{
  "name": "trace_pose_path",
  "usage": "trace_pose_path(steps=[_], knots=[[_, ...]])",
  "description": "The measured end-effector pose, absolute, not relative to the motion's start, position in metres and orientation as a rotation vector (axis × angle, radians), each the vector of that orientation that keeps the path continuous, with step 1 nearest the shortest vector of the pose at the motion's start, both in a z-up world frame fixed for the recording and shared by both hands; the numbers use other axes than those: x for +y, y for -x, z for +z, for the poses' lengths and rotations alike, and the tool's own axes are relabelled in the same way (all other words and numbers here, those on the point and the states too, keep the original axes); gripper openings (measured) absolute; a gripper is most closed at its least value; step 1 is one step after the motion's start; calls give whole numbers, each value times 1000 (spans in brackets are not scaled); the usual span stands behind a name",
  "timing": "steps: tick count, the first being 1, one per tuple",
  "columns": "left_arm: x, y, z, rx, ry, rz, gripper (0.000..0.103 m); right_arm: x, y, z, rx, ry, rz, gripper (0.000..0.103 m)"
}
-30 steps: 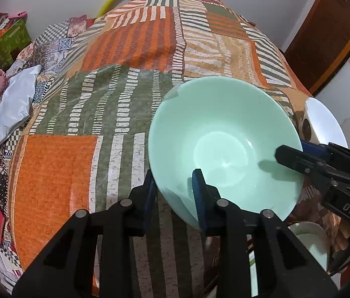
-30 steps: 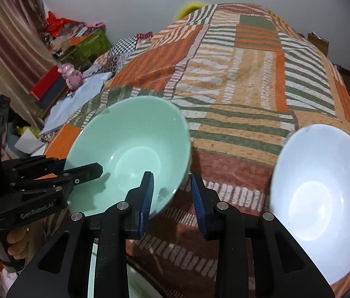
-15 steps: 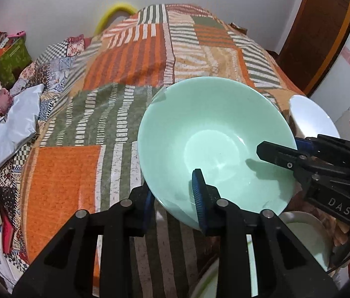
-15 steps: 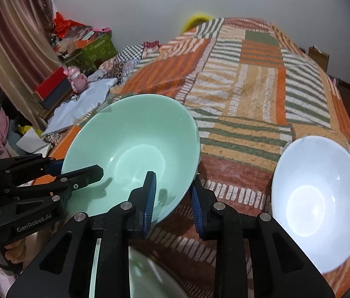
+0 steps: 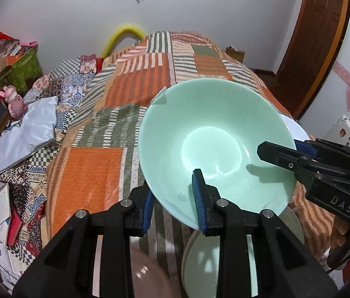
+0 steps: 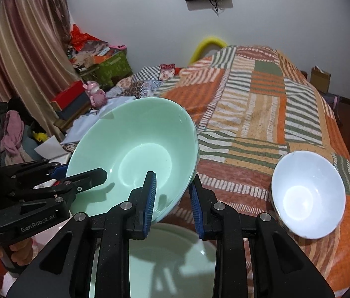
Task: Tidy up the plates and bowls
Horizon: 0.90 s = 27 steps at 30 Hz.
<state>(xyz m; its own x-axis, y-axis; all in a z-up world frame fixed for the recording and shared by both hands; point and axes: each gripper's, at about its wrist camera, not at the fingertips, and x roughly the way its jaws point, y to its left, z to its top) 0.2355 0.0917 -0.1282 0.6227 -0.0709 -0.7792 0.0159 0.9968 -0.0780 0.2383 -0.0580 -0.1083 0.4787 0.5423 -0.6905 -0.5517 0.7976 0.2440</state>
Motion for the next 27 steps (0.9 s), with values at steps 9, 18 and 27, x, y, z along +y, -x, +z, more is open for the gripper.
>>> trace_pose_path(steps=[9,18,27], knots=[[103,-194,-105,850,86,-29,29,-48,-209,-92,796,26,703,24],[120,-156,-89,812,109,6,29,-33,-186,-86,775,33,740,25],[139,-125,-84,788,129,53,29,-15,-166,-89,774,18,783,25]])
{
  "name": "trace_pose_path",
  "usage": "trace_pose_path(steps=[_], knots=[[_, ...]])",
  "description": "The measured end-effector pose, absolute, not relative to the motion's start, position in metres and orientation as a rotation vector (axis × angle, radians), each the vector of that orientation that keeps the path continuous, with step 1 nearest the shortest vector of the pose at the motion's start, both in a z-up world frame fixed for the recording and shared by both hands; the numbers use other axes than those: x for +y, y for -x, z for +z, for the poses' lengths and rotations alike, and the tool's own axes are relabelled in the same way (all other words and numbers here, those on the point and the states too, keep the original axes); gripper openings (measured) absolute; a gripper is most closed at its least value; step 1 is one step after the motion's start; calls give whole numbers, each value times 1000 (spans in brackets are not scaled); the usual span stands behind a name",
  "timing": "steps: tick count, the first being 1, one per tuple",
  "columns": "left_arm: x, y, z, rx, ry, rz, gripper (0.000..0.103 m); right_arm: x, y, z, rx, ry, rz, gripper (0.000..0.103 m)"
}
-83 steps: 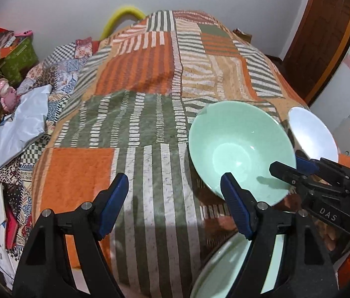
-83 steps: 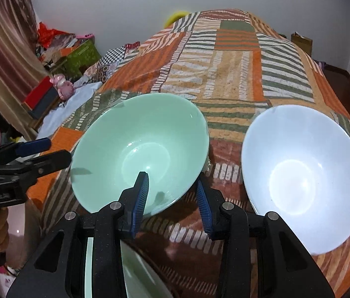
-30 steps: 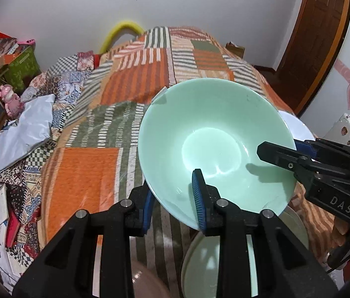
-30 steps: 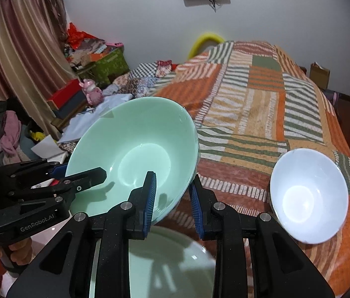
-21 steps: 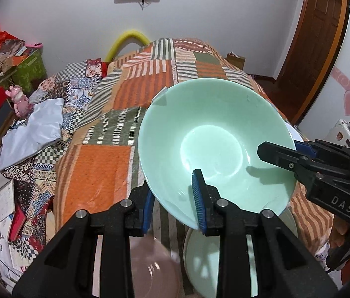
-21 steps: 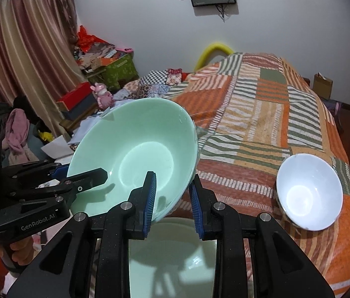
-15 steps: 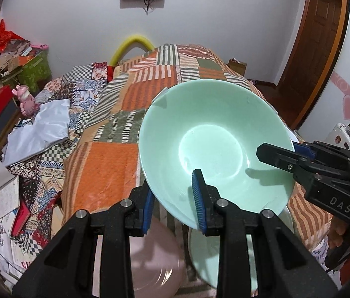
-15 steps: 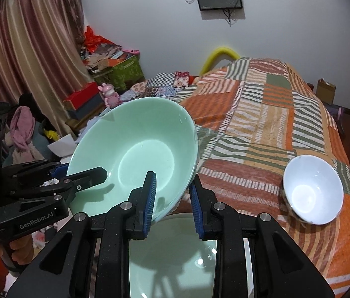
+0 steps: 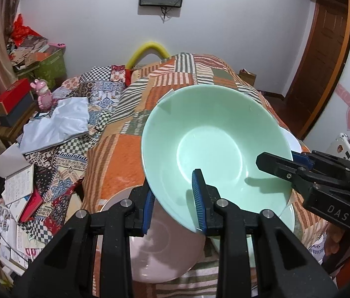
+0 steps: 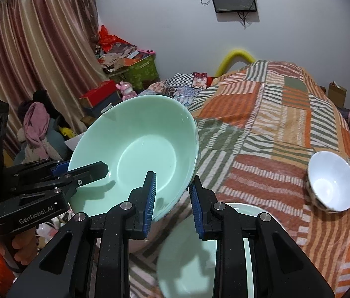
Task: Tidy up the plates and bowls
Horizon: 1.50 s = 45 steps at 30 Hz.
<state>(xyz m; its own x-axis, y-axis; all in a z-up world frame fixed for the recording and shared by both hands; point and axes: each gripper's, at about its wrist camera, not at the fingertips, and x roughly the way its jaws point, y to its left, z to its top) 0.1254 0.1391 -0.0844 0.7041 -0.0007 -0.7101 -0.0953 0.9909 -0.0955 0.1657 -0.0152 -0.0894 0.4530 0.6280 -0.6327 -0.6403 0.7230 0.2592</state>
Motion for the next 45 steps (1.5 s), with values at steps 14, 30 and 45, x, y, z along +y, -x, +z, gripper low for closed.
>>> trace_pose_path(steps=[14,30,45], knots=[[176,-91,-106,821,169,113,29,18,-147,-109,822,36,851,25],[192,-83,-158,941,204,148,29,40,-141,-150,949,90,863,25],[202,-81,-183,995,246,157,29,50,-142,-173,1021,113,867,25]])
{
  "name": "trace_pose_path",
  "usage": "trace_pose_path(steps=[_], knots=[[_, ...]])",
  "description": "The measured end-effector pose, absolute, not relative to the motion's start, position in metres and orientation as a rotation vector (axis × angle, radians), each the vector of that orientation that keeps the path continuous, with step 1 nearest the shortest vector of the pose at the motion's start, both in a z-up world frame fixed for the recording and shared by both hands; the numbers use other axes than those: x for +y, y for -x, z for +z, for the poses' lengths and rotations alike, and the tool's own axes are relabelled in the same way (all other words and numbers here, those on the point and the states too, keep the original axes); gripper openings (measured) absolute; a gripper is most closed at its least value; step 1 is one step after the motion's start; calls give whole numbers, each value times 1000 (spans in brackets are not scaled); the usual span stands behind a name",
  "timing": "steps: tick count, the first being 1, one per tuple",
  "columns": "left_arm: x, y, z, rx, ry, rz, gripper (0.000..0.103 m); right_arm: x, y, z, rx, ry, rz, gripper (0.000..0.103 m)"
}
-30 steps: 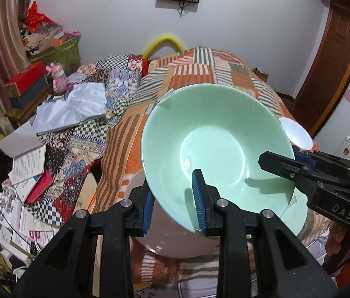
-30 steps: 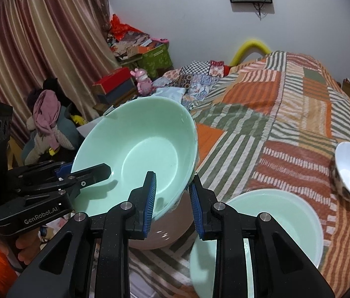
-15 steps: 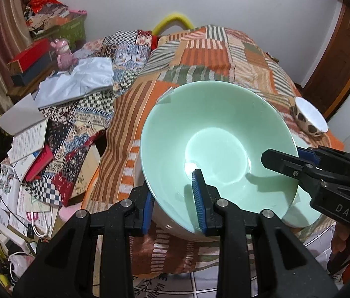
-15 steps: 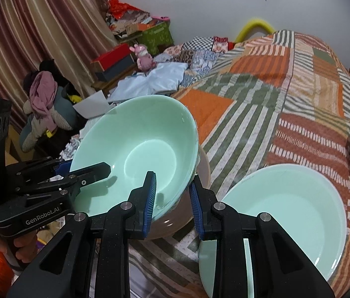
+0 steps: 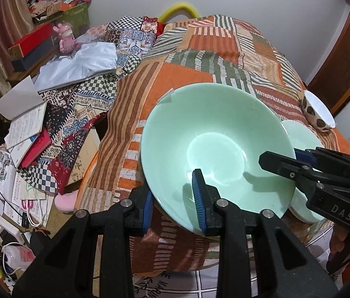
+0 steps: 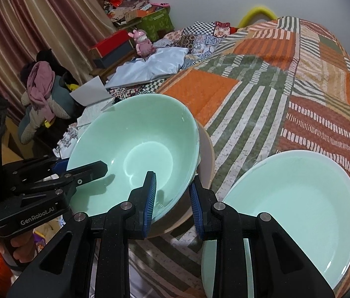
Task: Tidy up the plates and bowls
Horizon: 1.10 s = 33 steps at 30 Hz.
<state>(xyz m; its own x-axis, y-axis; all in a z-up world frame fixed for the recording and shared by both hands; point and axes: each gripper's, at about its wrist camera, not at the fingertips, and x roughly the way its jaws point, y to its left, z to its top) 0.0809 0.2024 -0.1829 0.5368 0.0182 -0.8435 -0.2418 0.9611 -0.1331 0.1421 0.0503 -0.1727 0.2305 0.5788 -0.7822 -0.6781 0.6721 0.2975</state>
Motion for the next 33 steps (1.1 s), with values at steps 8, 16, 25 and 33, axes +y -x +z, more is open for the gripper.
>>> trace_pose_path(steps=[8,16,25,33], knots=[[203,-87,-192,1011,267,153,29,49,-146,-175,1030,111,870,26],[201,-88,-195,1016,237,161,29,43,-147,-171,1028,98,878,27],[201,-92,-193,1017,235,181,29,33,-148,-166,999,90,886,28],[201,-95,-182,1021,205,214,29,16,-151,-155,948,74,880,28]])
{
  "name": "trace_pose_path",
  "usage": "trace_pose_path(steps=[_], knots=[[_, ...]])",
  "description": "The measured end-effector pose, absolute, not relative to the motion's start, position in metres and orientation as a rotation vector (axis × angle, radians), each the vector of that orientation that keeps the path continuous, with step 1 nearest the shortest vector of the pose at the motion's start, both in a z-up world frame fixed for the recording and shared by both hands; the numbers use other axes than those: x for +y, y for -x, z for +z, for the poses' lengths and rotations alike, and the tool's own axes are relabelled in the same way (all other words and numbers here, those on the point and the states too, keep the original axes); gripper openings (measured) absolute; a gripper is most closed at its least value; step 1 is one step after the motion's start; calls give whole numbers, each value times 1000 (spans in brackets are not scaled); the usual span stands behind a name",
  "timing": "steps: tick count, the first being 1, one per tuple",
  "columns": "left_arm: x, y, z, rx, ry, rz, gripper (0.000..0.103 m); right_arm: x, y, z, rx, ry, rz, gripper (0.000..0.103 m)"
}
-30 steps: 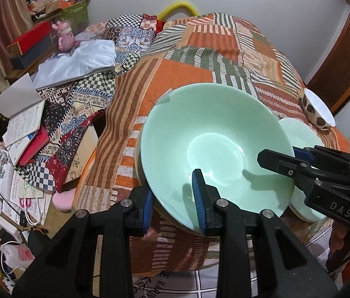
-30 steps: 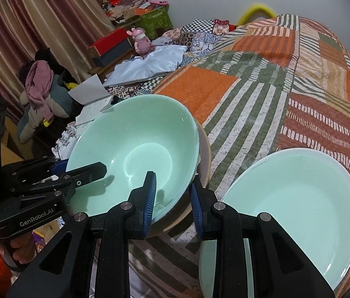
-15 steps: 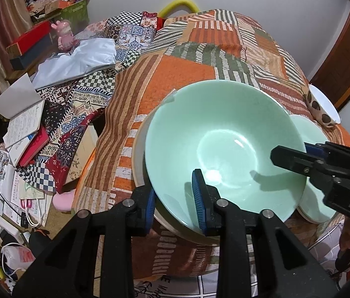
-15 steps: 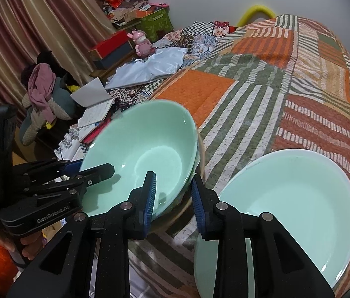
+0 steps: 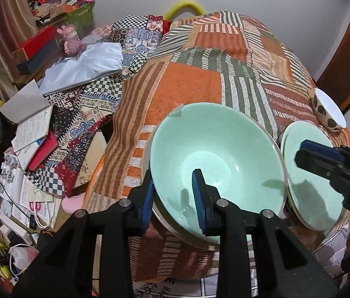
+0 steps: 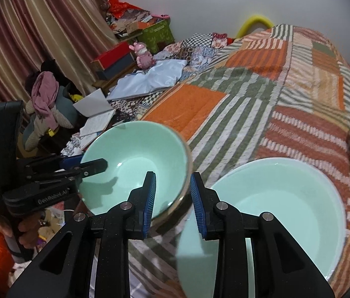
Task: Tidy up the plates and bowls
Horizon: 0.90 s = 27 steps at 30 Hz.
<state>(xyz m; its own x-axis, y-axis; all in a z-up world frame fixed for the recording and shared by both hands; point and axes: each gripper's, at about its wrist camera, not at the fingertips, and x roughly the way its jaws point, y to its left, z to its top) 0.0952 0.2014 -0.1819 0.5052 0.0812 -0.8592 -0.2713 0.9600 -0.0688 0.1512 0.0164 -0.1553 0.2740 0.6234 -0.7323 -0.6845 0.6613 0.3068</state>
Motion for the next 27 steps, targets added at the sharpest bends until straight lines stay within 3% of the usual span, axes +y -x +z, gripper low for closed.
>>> trace_pose_path(steps=[7,11,14,20,22,27], knots=[[204,-94,-155,964,185,245,29,-11,-158,-140,888,66,850,28],[194,-95,-127,902,180,231,29,-35,-166,-128,847,41,817,37],[180,-101,-111,866,158,212,30,-54,-172,-120,815,28,782,39],[137,-120,-94,827,130,132,40,-98,-184,-110,766,4,691,46],[121,-130,-92,823,121,104,49,-114,-188,-108,755,-4,658,47],[84,-154,-91,818,93,40,50,-151,-198,-107,743,-23,574,47]])
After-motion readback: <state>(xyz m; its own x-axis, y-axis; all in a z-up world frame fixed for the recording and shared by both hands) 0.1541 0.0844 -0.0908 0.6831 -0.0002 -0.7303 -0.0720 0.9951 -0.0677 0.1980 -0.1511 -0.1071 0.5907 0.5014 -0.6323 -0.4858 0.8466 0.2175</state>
